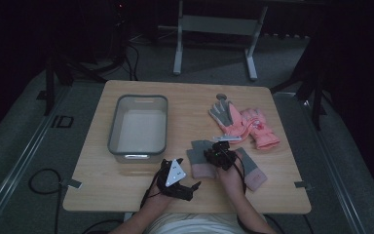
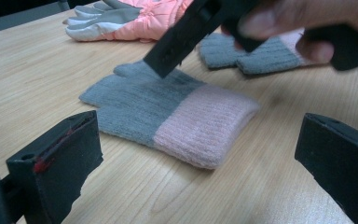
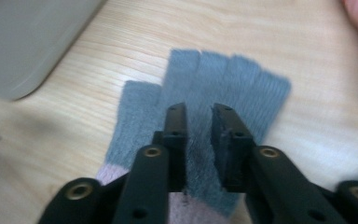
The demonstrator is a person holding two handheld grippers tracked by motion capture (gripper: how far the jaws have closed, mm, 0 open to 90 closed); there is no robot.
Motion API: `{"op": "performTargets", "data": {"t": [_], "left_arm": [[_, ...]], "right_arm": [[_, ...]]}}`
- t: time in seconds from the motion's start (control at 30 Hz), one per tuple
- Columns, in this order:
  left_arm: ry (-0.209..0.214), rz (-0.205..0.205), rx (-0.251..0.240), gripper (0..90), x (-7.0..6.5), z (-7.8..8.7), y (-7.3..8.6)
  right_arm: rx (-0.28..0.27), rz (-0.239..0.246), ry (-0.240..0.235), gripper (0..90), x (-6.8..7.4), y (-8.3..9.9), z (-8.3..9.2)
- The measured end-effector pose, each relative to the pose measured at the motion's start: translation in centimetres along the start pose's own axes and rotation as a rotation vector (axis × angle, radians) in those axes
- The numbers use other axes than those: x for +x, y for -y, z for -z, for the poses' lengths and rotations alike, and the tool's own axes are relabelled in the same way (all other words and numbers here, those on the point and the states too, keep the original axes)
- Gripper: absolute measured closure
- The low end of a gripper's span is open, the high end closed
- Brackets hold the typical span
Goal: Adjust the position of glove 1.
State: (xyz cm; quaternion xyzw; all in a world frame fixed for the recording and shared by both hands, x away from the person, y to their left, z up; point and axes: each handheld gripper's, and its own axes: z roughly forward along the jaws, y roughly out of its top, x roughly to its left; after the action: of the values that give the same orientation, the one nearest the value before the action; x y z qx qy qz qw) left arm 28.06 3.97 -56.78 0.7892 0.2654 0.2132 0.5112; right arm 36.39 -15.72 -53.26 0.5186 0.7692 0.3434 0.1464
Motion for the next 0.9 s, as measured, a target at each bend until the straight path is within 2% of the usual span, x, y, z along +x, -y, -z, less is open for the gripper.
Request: {"op": "performTargets", "data": {"t": [0.03,0.1,0.13,0.17,0.2,0.23,0.27,0.3,0.33,0.43,0.5,0.6,0.77,0.83,0.9], "left_arm": [[0.001,-0.001,-0.001,0.0,0.0,0.0,0.0],[0.002,-0.002,0.0,0.0,0.0,0.0,0.0],[0.003,-0.002,0.0,0.0,0.0,0.0,0.0],[0.003,-0.002,0.0,0.0,0.0,0.0,0.0],[0.003,0.0,0.001,0.0,0.0,0.0,0.0],[0.004,0.001,0.001,0.0,0.1,0.0,0.0],[0.003,0.002,0.001,0.0,0.1,0.0,0.0],[0.003,0.003,0.0,0.0,0.1,0.0,0.0],[0.003,0.002,0.0,0.0,0.1,0.0,0.0],[0.002,-0.001,-0.003,0.0,0.1,0.0,0.0],[0.0,-0.005,-0.002,0.0,0.0,0.0,0.0],[0.002,-0.008,0.0,0.0,0.0,0.0,0.0],[-0.001,-0.012,-0.001,0.0,0.0,0.0,0.0],[-0.003,-0.012,-0.002,0.0,-0.1,0.0,0.0],[-0.004,-0.015,0.0,0.0,-0.1,0.0,0.0]], "right_arm": [[-0.003,0.059,-0.014,69.6,-0.4,-0.4,0.7],[-0.014,0.108,-0.047,65.5,-1.1,-0.8,1.4],[-0.023,0.137,-0.039,64.3,-1.6,-0.9,1.8],[-0.023,0.137,-0.039,64.3,-1.6,-0.9,1.8],[-0.031,0.158,-0.051,62.9,-2.1,-0.9,2.3],[-0.021,0.202,-0.046,61.6,-3.2,-0.9,3.0],[-0.018,0.207,-0.055,60.7,-3.7,-0.9,3.2],[-0.015,0.211,-0.09,59.5,-4.5,-0.9,3.6],[-0.009,0.216,-0.105,59.2,-5.2,-0.9,3.9],[0.002,0.278,-0.116,58.6,-7.2,-0.8,4.8],[0.007,0.327,-0.089,58.8,-8.3,-0.5,5.3],[0.013,0.376,-0.116,60.4,-9.8,0.4,5.9],[0.06,0.444,-0.137,60.6,-11.0,1.9,6.2],[0.085,0.467,-0.13,60.5,-11.5,2.5,6.0],[0.102,0.475,-0.129,60.5,-11.9,2.8,6.0]]}}
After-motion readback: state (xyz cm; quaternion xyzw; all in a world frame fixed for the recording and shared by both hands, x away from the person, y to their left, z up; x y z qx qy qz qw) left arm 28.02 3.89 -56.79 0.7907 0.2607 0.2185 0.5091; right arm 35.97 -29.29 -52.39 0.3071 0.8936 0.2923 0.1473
